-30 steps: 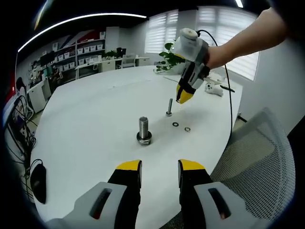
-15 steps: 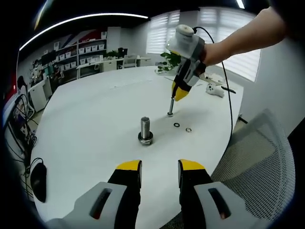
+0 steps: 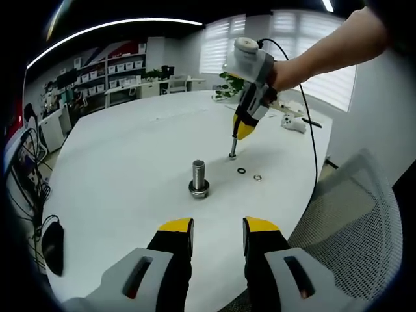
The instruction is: Place the washer onto the threaded stud by aligning its center hole with the stud, sliding it down to the base, and recovering from edge contact or off-axis alignment until the washer reaches the visible bottom stop.
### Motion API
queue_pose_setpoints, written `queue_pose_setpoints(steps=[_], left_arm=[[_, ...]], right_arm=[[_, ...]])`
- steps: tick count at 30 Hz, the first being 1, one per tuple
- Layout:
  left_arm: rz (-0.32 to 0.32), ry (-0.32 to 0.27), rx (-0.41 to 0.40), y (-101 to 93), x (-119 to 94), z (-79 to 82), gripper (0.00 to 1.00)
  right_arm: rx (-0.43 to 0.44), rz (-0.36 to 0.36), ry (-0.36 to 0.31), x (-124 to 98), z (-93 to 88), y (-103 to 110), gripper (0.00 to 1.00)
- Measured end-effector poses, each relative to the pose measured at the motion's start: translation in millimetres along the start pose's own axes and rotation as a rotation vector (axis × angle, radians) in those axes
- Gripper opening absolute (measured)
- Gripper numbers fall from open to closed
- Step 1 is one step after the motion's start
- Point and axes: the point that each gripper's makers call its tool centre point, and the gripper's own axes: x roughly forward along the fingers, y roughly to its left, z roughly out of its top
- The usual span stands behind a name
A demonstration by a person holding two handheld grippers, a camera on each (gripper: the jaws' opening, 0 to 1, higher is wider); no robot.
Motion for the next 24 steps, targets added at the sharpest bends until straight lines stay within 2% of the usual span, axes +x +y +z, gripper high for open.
queue_pose_setpoints(steps=[24], left_arm=[[0.004, 0.007, -0.008, 0.9, -0.4, -1.1, 0.29]], right_arm=[[0.002, 0.037, 0.062, 33.3, -8.8, 2.6, 0.13]])
